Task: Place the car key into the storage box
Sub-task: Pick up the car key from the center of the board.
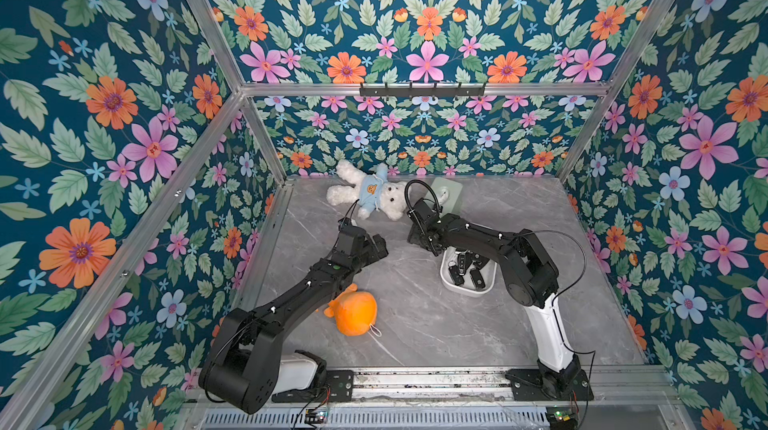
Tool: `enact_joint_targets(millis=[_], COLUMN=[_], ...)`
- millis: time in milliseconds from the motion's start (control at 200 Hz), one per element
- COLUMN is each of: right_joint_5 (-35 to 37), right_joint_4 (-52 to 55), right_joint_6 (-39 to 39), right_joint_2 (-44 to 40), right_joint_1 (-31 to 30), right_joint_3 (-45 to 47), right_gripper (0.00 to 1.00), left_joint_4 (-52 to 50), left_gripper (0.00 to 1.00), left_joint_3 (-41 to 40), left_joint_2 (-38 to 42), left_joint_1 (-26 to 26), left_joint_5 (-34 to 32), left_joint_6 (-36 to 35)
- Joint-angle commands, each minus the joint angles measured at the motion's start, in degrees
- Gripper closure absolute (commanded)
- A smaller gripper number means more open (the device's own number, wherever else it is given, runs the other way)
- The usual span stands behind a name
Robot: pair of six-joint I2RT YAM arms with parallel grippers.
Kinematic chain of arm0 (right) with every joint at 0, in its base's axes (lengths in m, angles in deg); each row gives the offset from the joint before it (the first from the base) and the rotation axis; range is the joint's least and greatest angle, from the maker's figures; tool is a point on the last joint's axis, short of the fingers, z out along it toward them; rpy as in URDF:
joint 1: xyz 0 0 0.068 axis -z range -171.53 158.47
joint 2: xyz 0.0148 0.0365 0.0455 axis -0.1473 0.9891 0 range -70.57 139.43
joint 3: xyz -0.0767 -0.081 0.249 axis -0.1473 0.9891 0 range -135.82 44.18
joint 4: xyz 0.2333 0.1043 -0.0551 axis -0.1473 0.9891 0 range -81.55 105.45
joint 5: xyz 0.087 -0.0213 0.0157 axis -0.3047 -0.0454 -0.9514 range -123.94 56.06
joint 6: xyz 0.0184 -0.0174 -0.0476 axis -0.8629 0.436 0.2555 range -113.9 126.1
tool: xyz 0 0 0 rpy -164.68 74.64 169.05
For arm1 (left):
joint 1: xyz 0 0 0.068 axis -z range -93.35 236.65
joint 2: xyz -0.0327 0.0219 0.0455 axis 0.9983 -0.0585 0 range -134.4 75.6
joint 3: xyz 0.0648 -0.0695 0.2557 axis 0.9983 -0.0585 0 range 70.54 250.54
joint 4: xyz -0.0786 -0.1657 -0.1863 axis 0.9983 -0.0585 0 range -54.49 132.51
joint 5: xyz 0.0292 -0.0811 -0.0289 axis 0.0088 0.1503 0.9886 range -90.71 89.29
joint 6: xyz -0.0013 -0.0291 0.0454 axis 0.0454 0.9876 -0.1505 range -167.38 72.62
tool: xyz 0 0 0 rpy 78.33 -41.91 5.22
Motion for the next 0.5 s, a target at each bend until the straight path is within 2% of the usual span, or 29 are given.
enact_joint_targets(millis=[0, 260, 495], right_joint_5=[1.3, 2.3, 0.7], right_joint_4=[1.4, 2.9, 3.5], right_joint_6=[0.2, 1.7, 3.4], right_joint_2=[1.3, 4.1, 5.5], right_joint_1=[0.3, 0.9, 0.9], right_joint_3=[-1.1, -3.7, -4.5], right_gripper=[0.25, 0.25, 0.33], left_joint_4=[1.6, 1.6, 1.6], left_gripper=[0.00, 0.00, 0.00], left_joint_3=[0.0, -0.1, -0.1], left_joint_2=[-0.2, -0.8, -0.9], left_joint_1=[-0.1, -0.1, -0.1], left_joint_5=[0.3, 0.8, 0.9], left_joint_6=[0.4, 0.8, 0.9])
